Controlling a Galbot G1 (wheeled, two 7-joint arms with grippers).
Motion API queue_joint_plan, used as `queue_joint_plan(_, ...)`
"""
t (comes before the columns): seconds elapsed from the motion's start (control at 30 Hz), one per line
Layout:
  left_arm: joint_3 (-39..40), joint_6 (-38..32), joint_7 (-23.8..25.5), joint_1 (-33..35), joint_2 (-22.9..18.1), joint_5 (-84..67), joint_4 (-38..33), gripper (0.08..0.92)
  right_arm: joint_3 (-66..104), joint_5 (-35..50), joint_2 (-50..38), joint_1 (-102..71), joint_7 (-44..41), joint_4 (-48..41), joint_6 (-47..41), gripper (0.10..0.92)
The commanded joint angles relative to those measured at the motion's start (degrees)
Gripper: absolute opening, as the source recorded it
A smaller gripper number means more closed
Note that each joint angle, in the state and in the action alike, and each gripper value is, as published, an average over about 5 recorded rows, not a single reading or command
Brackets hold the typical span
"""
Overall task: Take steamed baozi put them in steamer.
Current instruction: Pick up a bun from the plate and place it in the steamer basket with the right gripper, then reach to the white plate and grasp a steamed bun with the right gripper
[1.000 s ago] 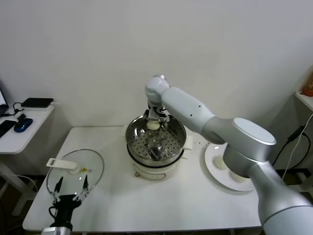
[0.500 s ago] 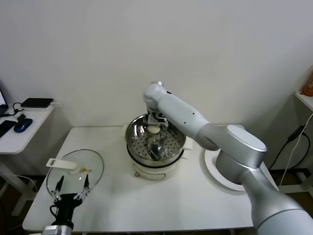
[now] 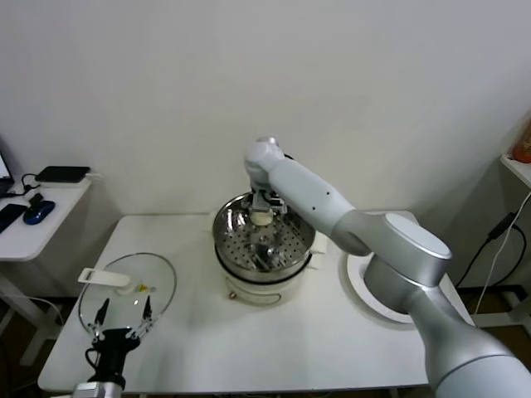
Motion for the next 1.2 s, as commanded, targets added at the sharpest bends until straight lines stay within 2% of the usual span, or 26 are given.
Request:
queue_joint_plan(0.03,-0.01,0.05,-0.01,0.07,-0.05,0.11,-0.1,0.823,-10.73,24.7,-8.9,9.47,-5.51,9.84,-4.37,0.823)
queue_joint_plan(0.33,-0.21,0.15,-0.01,0.36,0.09,0.11,-0.67,0.823,-26.2,52.73,-25.75,21.87,-8.46,21.36,-17.91,0.823)
queue_joint_plan(0.47,0.01,0.26,0.01,0.49,-0.03,0.21,-0.99,0.823,-31.11,59.49,-33.6,23.33,-8.85,24.34,-25.76,0.823)
queue_joint_plan(0.7,0.5,0.49,0.05,0.88,-0.19,0.49,-1.84,0.823,-32.74,66.09,-42.26,18.96,-7.34,20.99,-35.79,0.823)
queue_joint_plan(0.87,0.71,0.41,0.06,1.26,-0.21,0.74,-2.09,0.823,-30.08,72.74,-45.59,12.4,-2.14,17.82,-42.44,0.823)
queue_joint_plan(1.2,0.33,0.31,-0.02,1.6,-0.11,0.59,-2.05,0.823,-24.02,70.43,-46.2,1.92,0.0,14.61,-47.28,0.823)
